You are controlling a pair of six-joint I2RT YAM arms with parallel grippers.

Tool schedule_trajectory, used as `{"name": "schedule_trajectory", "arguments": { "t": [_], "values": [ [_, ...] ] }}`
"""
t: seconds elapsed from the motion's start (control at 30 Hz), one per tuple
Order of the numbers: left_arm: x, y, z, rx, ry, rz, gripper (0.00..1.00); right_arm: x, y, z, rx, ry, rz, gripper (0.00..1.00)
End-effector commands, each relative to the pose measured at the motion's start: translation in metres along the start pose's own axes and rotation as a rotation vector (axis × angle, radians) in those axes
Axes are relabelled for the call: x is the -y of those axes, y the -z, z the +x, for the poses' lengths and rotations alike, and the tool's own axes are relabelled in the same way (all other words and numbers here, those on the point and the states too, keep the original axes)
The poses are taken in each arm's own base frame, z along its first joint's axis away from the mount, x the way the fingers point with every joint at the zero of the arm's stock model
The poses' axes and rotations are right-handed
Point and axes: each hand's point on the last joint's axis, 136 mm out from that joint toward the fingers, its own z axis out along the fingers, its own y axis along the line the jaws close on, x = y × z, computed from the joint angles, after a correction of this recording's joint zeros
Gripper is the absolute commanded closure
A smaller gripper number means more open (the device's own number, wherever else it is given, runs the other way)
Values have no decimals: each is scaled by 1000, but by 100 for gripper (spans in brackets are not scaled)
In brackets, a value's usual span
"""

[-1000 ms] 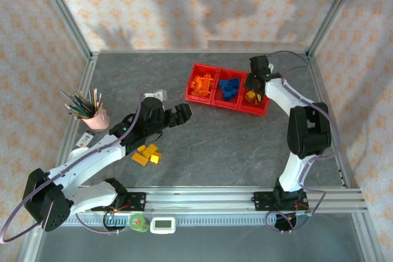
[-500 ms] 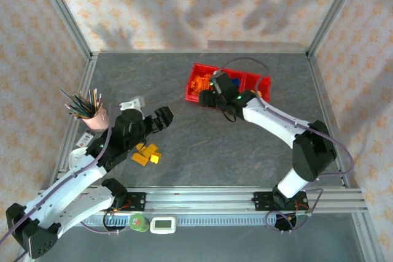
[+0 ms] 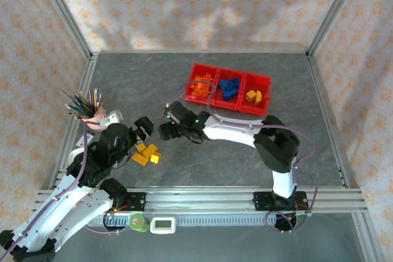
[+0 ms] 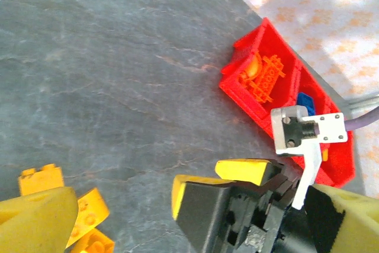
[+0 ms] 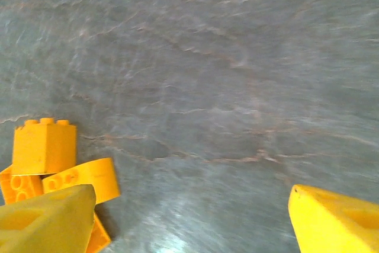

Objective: Sort the legos into containers by color
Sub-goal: Pick up the lego from the bottom-left of the table.

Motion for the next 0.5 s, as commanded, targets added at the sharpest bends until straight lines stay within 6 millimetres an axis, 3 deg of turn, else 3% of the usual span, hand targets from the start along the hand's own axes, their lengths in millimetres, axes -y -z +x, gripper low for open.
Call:
{"name": "schedule_trajectory", "arguments": {
  "t": [0.0,0.27,0.47],
  "values": [
    [-20,10,-9,42,27,-95,1,-33,-4,-12,37,46,-66,14],
    [-29,22,-20,106,90,-107,1,-86,-30,5,10,121,-125,13],
    [-39,36,-27,154,136,-112,1,-104,-51,4,3,128,-144,15]
  ]
}}
